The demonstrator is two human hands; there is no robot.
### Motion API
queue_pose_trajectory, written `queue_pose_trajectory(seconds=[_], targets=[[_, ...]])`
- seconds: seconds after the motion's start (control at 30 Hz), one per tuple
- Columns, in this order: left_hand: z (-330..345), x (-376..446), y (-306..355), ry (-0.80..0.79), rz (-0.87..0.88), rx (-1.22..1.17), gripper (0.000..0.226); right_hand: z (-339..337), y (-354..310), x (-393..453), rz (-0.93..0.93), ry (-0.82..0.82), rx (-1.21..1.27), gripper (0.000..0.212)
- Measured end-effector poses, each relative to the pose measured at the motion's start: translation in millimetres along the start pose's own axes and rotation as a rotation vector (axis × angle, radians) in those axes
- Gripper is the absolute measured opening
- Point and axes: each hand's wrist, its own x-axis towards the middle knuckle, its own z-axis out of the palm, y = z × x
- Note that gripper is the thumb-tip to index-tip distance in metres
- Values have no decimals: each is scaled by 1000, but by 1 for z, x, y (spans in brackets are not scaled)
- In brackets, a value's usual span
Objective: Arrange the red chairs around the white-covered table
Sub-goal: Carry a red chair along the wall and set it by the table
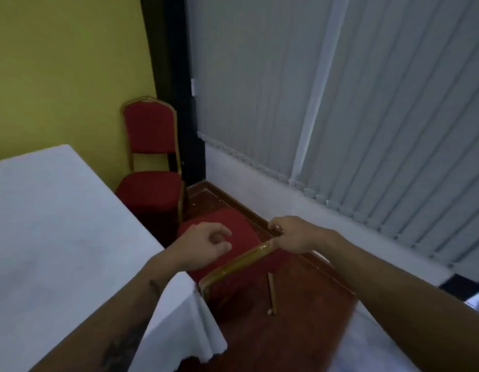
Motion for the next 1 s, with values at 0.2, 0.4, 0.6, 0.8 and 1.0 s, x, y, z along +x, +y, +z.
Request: queue_pose_trajectory(seconds=[0.2, 0.4, 0.6, 0.8, 1.0], targets=[[54, 28, 18, -160, -21, 91, 52, 21, 31, -24, 39, 101, 96, 57], [69, 45, 14, -182, -51, 242, 52, 25, 41, -8, 139, 123, 183, 50], [63, 64, 9, -261, -157, 260, 61, 25, 25, 23, 530, 237, 846, 88], [67, 71, 2, -283, -164, 255, 59, 54, 19, 44, 675, 237, 1409, 69], [67, 66, -8, -320, -168, 111, 55, 64, 19, 49, 618, 319, 1488, 48]])
